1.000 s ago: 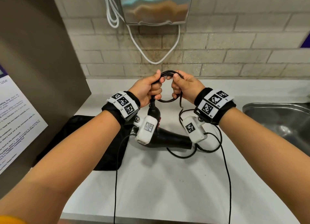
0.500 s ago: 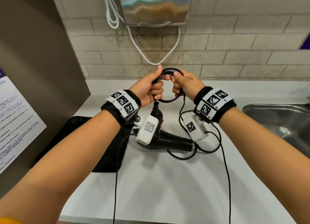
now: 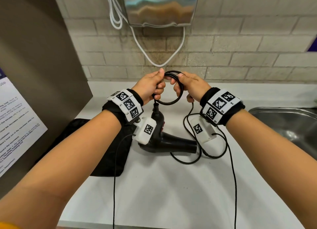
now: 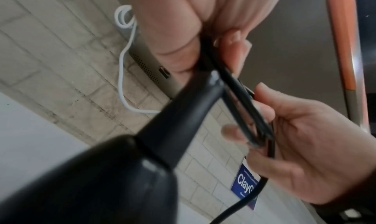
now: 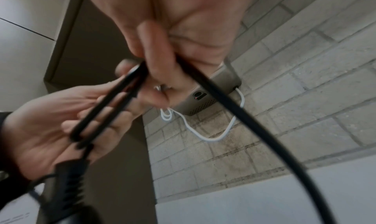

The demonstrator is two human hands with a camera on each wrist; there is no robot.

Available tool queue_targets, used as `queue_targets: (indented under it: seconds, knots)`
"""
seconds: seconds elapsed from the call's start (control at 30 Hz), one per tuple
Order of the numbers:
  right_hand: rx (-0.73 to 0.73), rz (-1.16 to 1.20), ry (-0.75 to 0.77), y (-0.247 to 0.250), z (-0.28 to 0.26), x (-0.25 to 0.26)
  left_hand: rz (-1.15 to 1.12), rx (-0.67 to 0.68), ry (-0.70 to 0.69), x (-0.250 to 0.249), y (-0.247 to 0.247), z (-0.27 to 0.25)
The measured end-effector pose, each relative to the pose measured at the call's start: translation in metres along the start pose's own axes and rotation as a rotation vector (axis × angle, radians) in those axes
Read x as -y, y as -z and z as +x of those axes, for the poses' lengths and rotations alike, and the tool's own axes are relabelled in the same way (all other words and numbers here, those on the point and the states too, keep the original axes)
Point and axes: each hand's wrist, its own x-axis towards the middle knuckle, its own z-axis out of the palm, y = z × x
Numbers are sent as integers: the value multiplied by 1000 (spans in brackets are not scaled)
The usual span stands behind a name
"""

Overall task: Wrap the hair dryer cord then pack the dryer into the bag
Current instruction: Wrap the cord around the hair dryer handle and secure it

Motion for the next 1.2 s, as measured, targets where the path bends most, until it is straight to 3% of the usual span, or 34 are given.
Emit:
queue_targets:
  seconds: [0.13, 0.33, 0.5, 0.67, 0.83, 1.03, 1.2]
  knots:
    - [-20, -133, -5, 9, -2, -8, -41, -28, 28, -1, 5, 0]
    - [10, -307, -49, -4, -17, -45, -369, -62, 74, 1, 20, 4]
    - [4, -345, -63, -22, -27, -66, -627, -14, 97, 6, 23, 5]
    - [-73, -370, -16, -38, -28, -77, -727, 65, 113, 12, 31, 7]
    - [103, -567, -178, -50, -32, -78, -759, 54, 88, 14, 31, 8]
    - [252, -630, -253, -57, -55, -75, -862, -98, 18, 15, 32, 12]
    - [378, -1098, -129, -60, -72, -64, -780, -175, -29, 16, 28, 12]
